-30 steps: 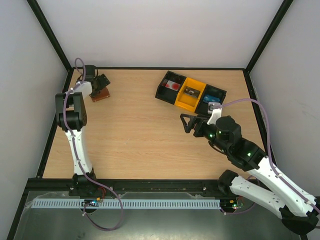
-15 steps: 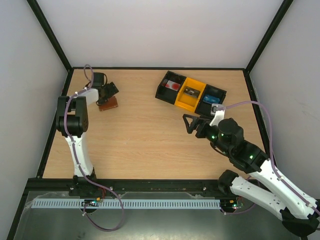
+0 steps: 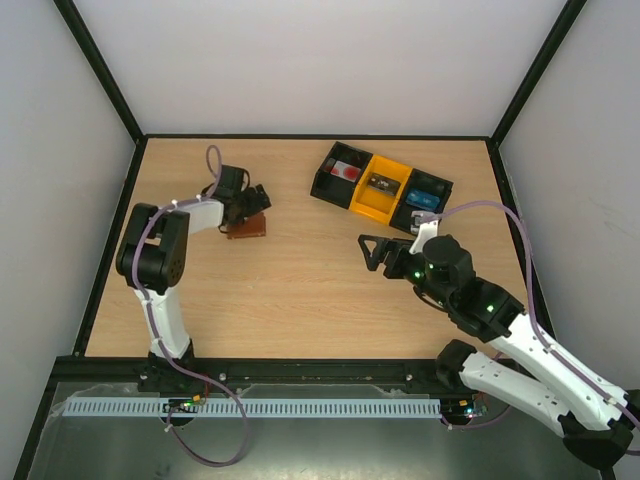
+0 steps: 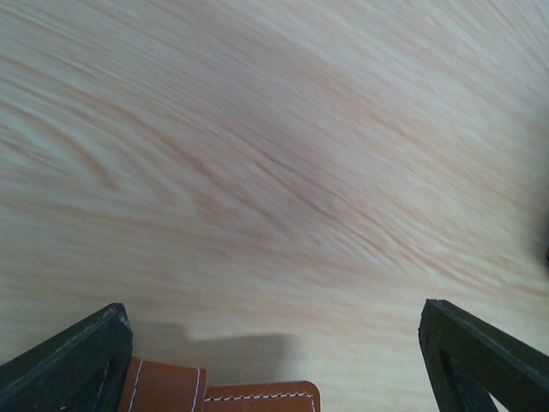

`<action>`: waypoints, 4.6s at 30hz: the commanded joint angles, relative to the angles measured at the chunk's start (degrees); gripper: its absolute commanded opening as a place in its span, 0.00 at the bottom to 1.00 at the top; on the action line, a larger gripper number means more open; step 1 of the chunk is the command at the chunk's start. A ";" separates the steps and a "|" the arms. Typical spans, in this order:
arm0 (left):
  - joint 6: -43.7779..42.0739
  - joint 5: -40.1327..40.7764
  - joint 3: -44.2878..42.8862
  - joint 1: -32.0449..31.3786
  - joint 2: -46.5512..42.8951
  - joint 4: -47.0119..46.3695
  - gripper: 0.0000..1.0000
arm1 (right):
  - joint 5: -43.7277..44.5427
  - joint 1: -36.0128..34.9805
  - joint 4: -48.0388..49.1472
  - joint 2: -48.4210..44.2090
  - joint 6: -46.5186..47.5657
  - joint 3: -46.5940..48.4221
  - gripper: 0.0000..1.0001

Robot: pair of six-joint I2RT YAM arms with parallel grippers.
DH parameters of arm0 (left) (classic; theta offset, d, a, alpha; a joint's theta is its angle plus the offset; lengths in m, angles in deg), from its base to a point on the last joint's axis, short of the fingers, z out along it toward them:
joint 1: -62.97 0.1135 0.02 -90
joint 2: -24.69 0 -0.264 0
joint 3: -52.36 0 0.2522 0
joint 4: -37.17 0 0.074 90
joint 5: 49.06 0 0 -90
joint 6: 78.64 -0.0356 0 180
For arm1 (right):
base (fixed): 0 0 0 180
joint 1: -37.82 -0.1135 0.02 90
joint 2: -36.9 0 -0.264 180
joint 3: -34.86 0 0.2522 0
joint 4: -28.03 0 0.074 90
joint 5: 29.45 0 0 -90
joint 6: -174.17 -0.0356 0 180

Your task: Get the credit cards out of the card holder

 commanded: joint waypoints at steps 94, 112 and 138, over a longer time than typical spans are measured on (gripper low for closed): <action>15.96 -16.49 44.29 -20.91 -34.65 -16.64 0.03 | -7.96 -5.88 16.64 29.52 -9.50 -5.94 0.36; 17.33 -12.43 47.38 -19.98 -41.70 -10.81 0.31 | -2.87 -12.85 16.30 52.19 -7.17 6.71 0.21; 14.41 -16.12 49.33 -17.65 -43.21 -11.55 0.38 | 5.91 -15.20 3.84 60.76 -5.96 14.97 0.13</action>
